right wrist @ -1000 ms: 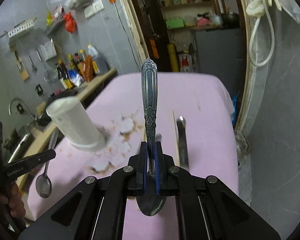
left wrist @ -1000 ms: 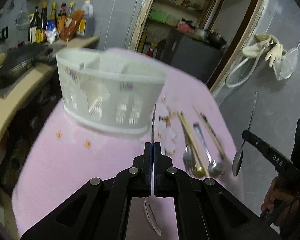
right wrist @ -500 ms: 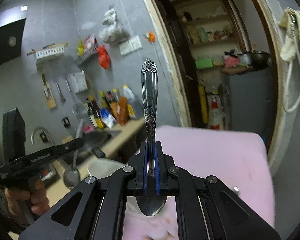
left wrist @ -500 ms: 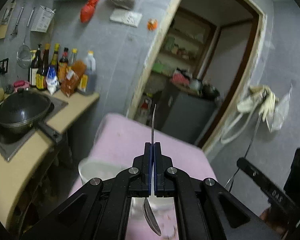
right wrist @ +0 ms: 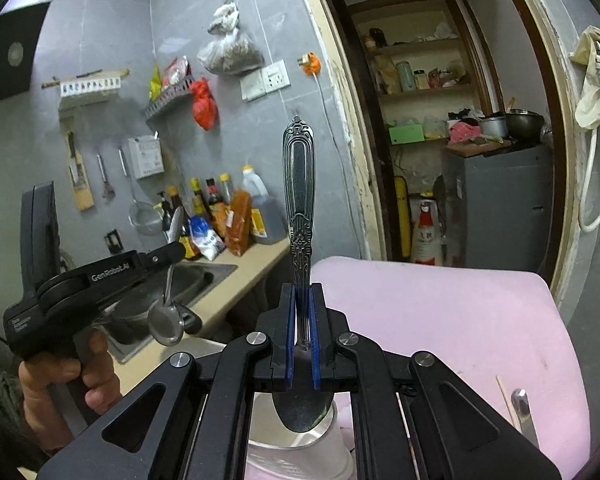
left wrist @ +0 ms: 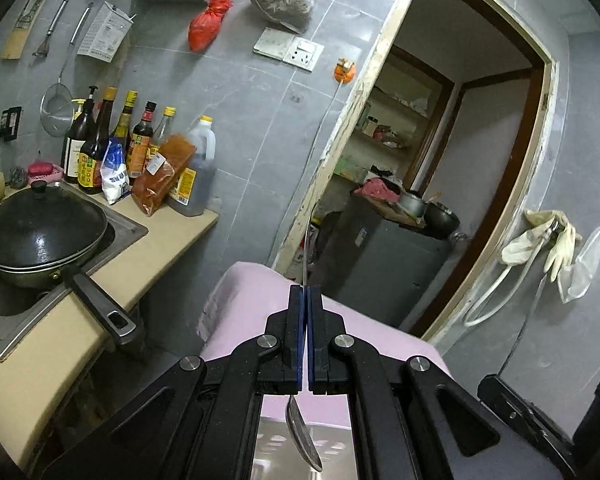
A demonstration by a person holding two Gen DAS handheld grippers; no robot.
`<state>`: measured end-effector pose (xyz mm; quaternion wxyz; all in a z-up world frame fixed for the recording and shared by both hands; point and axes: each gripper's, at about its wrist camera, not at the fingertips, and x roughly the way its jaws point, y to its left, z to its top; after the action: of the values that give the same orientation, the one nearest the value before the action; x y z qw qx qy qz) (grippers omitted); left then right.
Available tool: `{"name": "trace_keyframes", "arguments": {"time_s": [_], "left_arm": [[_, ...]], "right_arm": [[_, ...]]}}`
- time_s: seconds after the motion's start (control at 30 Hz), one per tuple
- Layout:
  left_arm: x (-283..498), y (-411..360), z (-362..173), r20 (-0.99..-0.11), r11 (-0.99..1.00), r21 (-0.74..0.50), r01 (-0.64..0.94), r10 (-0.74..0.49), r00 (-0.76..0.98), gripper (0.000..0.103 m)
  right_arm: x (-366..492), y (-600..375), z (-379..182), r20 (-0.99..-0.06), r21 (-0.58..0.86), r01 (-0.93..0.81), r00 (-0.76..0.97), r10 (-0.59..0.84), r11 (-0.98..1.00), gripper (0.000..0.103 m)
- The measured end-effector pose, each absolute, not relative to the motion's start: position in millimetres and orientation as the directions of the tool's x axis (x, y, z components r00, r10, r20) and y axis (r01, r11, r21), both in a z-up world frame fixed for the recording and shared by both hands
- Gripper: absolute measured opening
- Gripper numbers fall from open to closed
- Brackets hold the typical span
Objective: Organize utensils
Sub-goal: 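Lift both held spoons and carry them over the white utensil caddy, then open both tools to drop the spoons into the white caddy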
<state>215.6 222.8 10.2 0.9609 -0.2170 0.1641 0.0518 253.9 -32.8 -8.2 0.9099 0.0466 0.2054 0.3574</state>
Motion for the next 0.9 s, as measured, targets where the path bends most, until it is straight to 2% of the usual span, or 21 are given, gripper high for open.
{"name": "trace_keyframes", "arguments": {"time_s": [0.5, 0.83, 0.9], "left_arm": [[201.8, 187.8, -32.2, -0.357, 0.935, -0.273, -0.225, 0.119, 0.927, 0.000], [191.6, 188.5, -38.0, -0.428, 0.937, -0.287, -0.197, 0.059, 0.902, 0.000], [187.8, 189.9, -37.0, -0.448, 0.937, -0.294, -0.190, 0.040, 0.893, 0.002]], "right_arm": [[251.0, -20.8, -34.5, -0.415, 0.190, -0.631, 0.643, 0.644, 0.752, 0.005], [247.3, -20.5, -36.7, -0.444, 0.201, -0.651, 0.605, 0.661, 0.731, 0.006], [245.1, -21.4, -35.4, -0.444, 0.205, -0.655, 0.600, 0.665, 0.727, 0.010]]}}
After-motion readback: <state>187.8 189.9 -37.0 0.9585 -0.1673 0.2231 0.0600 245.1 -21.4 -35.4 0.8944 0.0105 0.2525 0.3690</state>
